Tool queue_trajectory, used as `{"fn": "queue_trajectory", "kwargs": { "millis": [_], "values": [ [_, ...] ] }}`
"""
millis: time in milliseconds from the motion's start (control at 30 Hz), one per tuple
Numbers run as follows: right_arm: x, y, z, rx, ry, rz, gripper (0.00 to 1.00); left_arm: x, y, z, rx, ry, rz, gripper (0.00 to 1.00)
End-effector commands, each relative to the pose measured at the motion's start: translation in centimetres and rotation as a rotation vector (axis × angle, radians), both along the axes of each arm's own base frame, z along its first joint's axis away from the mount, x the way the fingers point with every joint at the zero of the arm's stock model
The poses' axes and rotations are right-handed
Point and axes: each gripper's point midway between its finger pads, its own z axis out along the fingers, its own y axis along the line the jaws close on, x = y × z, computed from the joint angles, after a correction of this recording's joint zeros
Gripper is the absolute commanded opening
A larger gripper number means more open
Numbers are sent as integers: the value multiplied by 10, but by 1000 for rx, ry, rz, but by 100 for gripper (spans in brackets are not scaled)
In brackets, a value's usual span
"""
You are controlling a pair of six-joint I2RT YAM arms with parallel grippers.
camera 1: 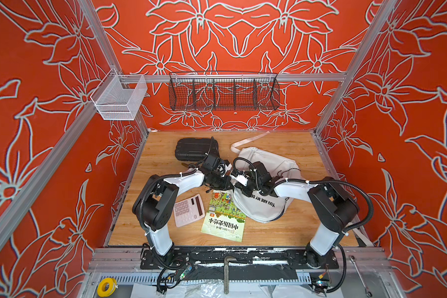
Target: Pack the student bag
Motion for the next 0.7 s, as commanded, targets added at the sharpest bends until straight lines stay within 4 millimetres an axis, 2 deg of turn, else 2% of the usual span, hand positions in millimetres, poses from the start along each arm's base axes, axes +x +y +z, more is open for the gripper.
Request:
{"fn": "queue_trajectory", "kwargs": {
  "millis": [0,333,567,667],
  "values": [
    [-4,-7,-18,-76,20,5,0,4,-8,39,-139,-62,-29,0],
    [27,-22,-4,-14,103,-198,0,-11,9,21,-29,-24,-51,0],
    [46,-44,-17,-113,193,-337,0,-15,15,20,10,-31,-69,0],
    [58,-54,-17,-126,201,-409,0,-16,17,21,19,-38,-72,0]
  ]
}}
